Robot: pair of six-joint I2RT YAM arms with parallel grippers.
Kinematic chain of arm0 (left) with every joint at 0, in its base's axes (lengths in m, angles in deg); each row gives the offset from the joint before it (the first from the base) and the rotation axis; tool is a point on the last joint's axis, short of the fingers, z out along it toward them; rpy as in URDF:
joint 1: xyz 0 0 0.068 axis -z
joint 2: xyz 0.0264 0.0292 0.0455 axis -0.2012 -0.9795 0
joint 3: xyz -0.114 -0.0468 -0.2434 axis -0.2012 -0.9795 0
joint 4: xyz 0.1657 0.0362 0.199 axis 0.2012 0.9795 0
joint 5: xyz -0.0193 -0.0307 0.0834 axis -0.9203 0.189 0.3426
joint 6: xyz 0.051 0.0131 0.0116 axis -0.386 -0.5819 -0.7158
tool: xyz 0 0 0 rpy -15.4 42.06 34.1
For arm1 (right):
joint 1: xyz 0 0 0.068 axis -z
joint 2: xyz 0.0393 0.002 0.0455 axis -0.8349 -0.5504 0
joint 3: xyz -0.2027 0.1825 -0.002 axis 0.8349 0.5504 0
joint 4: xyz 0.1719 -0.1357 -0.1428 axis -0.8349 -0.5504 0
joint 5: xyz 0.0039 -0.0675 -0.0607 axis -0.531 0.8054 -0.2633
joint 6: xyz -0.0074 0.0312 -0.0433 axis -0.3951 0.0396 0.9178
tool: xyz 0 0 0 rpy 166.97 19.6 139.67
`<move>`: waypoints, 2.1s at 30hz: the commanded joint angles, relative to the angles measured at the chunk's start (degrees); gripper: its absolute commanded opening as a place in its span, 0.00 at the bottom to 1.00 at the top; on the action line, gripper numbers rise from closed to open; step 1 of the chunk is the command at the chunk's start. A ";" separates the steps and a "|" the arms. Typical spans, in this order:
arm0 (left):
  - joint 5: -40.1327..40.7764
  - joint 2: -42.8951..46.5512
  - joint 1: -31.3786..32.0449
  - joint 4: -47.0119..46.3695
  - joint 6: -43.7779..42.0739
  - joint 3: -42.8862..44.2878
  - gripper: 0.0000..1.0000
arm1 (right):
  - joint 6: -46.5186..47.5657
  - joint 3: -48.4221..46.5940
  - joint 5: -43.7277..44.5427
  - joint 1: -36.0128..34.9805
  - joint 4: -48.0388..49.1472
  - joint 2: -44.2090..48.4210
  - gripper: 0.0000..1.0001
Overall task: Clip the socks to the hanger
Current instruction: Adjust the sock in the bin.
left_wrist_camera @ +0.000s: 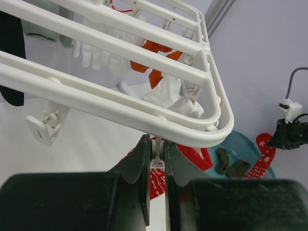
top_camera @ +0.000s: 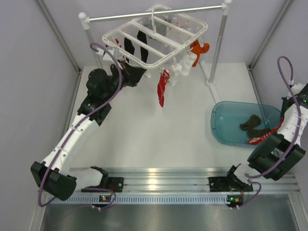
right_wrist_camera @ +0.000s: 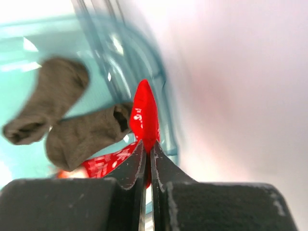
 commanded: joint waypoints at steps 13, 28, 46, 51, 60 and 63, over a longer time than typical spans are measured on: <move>0.17 1.18 0.01 -4.05 0.66 0.95 0.00 | 8.70 -4.54 -53.61 -1.37 -0.48 20.43 0.00; -0.88 1.09 0.01 -4.40 0.66 0.95 0.00 | -14.13 0.45 -56.22 -28.71 9.87 25.97 0.00; -1.15 0.30 0.01 -5.54 0.92 -0.11 0.00 | -29.71 18.12 -27.71 -20.28 25.43 30.55 0.00; -0.89 0.30 0.01 -6.24 1.18 -1.43 0.00 | -36.02 23.84 -33.15 -14.74 33.95 25.11 0.00; -0.36 0.66 -0.08 -6.07 0.57 -2.04 0.00 | -36.49 34.39 -40.11 -3.58 43.38 17.19 0.00; -0.36 0.74 -0.08 -6.16 0.83 -2.48 0.00 | -33.33 34.57 -40.98 -0.06 39.53 17.62 0.00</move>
